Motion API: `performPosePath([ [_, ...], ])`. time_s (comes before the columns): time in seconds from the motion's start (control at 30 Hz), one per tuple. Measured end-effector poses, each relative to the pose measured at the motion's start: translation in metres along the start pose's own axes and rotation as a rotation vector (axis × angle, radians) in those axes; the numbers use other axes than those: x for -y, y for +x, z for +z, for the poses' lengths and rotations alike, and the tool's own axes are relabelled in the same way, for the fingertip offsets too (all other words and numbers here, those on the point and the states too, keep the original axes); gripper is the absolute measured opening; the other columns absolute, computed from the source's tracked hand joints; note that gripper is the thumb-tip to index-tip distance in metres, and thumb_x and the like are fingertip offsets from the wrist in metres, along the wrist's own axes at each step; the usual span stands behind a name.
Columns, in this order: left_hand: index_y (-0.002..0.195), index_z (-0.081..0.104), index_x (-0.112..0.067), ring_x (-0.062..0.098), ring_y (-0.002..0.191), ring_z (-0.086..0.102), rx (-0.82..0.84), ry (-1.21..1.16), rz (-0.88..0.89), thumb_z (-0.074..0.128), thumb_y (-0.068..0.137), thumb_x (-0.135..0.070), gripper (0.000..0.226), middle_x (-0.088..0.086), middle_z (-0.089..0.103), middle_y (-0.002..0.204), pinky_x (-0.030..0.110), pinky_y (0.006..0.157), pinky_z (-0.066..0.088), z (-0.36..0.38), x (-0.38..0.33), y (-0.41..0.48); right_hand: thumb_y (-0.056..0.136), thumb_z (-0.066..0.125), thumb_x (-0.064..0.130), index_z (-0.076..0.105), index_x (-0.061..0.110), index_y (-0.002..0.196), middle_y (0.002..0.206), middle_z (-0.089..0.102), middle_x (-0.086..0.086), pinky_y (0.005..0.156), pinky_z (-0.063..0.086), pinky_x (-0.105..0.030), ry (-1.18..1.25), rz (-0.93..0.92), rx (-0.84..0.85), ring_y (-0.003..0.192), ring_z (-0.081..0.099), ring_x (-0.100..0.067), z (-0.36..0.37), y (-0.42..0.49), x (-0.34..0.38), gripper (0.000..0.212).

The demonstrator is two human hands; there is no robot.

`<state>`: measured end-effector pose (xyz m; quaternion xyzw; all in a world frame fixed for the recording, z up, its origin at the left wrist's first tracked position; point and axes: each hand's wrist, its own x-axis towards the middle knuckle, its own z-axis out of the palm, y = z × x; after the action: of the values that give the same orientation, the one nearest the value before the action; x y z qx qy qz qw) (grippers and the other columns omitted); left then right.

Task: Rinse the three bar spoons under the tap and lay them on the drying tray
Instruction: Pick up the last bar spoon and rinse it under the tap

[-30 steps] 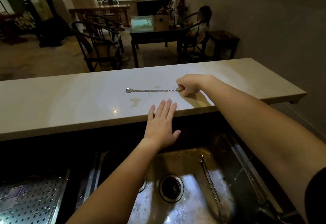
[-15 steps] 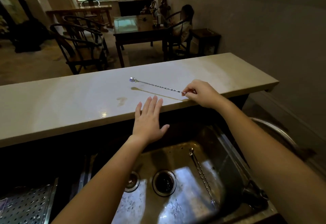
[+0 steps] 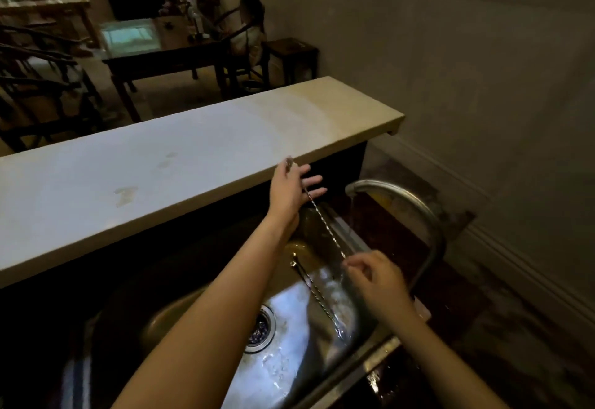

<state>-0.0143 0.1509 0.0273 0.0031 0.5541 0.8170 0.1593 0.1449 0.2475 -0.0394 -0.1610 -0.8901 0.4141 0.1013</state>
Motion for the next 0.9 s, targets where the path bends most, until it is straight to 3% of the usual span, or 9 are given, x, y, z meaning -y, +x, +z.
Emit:
performPosePath([
  [0.1,0.133,0.038,-0.010,0.015,0.066,0.058,0.047,0.076,-0.017,0.033,0.101,-0.017,0.033,0.011,0.057,0.099,0.022,0.048,0.055,0.019,0.039,-0.002,0.085,0.062,0.007,0.064,0.016,0.075,0.071,0.052,0.003,0.066,0.037,-0.018,-0.024,0.098,0.041,0.064,0.049,-0.007,0.020,-0.011,-0.029,0.013],
  [0.2,0.106,0.050,-0.007,0.014,0.057,0.052,0.110,0.161,-0.018,0.038,0.099,-0.014,0.016,0.008,0.054,0.080,0.019,0.044,0.049,0.026,0.069,-0.007,0.087,0.061,0.008,0.043,0.024,0.055,0.054,0.042,0.012,0.051,0.035,-0.008,-0.026,0.181,0.082,0.052,0.038,0.006,0.037,-0.019,-0.051,0.039],
  [0.3,0.084,0.053,-0.010,0.008,0.042,0.050,0.149,0.255,0.002,0.041,0.098,-0.015,0.019,0.009,0.053,0.065,0.020,0.043,0.047,0.026,0.089,-0.013,0.088,0.061,0.012,0.033,0.027,0.051,0.050,0.038,0.012,0.049,0.037,-0.002,-0.034,0.270,0.101,0.048,0.036,0.006,0.051,-0.023,-0.067,0.049],
  [0.47,0.081,0.059,-0.007,0.009,0.037,0.050,0.164,0.343,0.052,0.036,0.100,-0.029,0.038,0.006,0.053,0.053,0.024,0.046,0.048,0.020,0.105,-0.017,0.087,0.057,0.001,0.036,0.023,0.048,0.049,0.038,0.011,0.045,0.035,-0.001,-0.031,0.317,0.158,0.042,0.048,0.007,0.066,-0.027,-0.083,0.049],
  [0.57,0.102,0.058,-0.003,0.005,0.040,0.051,0.252,0.342,0.033,0.033,0.101,-0.023,0.032,0.006,0.059,0.065,0.021,0.049,0.048,0.019,0.110,-0.019,0.084,0.050,-0.009,0.048,0.006,0.055,0.056,0.046,-0.001,0.042,0.032,-0.002,-0.021,0.339,0.209,0.041,0.046,0.004,0.068,-0.029,-0.087,0.033],
  [0.63,0.113,0.055,-0.006,0.004,0.044,0.053,0.301,0.317,0.021,0.036,0.100,-0.017,0.026,0.003,0.062,0.074,0.018,0.050,0.049,0.018,0.112,-0.021,0.085,0.051,-0.006,0.046,0.015,0.053,0.068,0.054,-0.013,0.044,0.034,0.000,-0.017,0.320,0.195,0.052,0.045,0.001,0.068,-0.030,-0.088,0.039],
  [0.73,0.101,0.061,-0.009,0.006,0.045,0.051,0.292,0.336,0.071,0.039,0.099,-0.020,0.025,0.001,0.060,0.067,0.020,0.051,0.046,0.015,0.113,-0.021,0.085,0.049,-0.007,0.040,0.025,0.053,0.080,0.062,-0.021,0.047,0.035,-0.001,-0.002,0.285,0.175,0.067,0.051,-0.011,0.069,-0.030,-0.090,0.047],
  [0.83,0.082,0.063,-0.011,0.008,0.040,0.045,0.261,0.354,0.083,0.037,0.099,-0.033,0.038,-0.001,0.054,0.051,0.018,0.045,0.043,0.015,0.111,-0.022,0.082,0.047,-0.009,0.056,0.008,0.065,0.090,0.065,-0.024,0.058,0.037,-0.017,-0.025,0.288,0.196,0.074,0.059,-0.020,0.072,-0.028,-0.091,0.025],
  [0.9,0.084,0.063,-0.010,0.008,0.040,0.045,0.275,0.366,0.082,0.033,0.100,-0.034,0.042,0.002,0.054,0.053,0.017,0.045,0.041,0.016,0.110,-0.022,0.080,0.047,-0.011,0.059,-0.007,0.072,0.090,0.066,-0.025,0.058,0.035,-0.020,-0.010,0.288,0.198,0.080,0.063,-0.027,0.074,-0.026,-0.093,0.016],
])
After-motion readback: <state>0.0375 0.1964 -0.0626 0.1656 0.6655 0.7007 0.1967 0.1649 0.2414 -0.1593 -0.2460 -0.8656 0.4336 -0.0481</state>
